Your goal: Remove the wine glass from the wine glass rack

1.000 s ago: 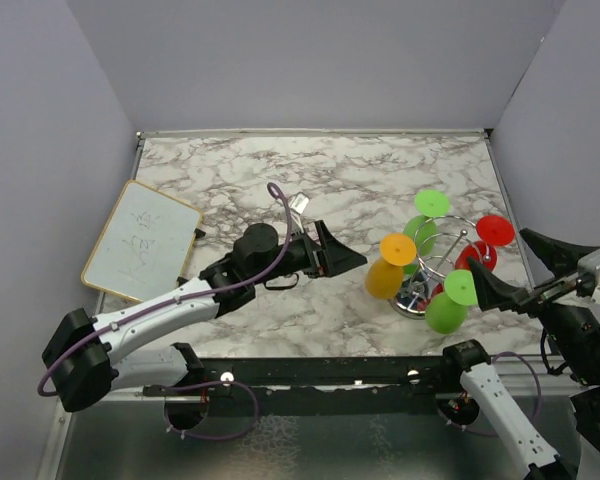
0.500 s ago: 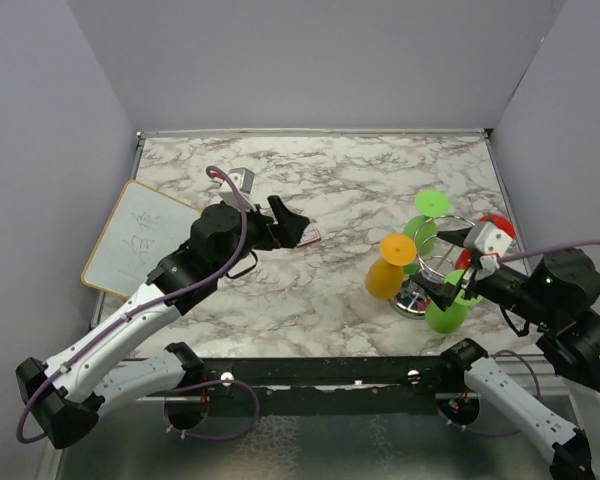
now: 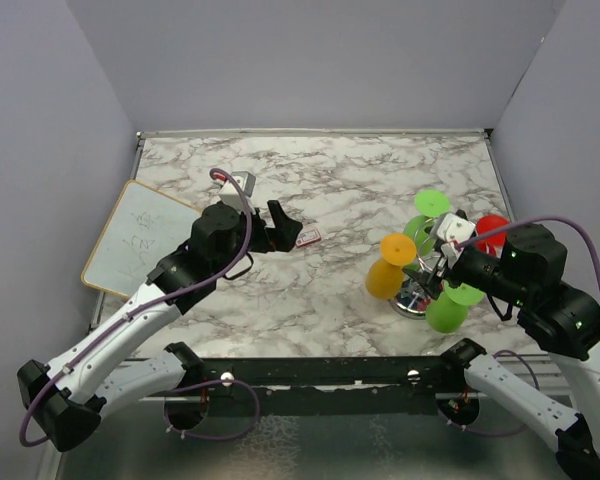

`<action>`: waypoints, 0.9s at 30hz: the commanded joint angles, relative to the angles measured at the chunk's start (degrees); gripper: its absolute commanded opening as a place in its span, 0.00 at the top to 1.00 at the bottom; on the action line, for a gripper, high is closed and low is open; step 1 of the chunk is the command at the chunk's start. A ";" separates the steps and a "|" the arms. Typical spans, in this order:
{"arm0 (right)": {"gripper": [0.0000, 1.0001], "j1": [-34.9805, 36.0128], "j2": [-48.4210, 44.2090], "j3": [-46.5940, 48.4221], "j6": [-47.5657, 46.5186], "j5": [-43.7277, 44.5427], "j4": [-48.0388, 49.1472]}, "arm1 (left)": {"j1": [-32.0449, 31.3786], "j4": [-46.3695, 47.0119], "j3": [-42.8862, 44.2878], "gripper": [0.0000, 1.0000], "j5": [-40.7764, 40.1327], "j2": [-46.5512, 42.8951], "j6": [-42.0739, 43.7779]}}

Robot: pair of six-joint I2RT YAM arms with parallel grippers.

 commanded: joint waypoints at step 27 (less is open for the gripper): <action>0.16 0.44 -2.73 12.50 33.76 9.70 6.37 | -12.68 36.77 1.23 0.34 24.69 27.72 -41.35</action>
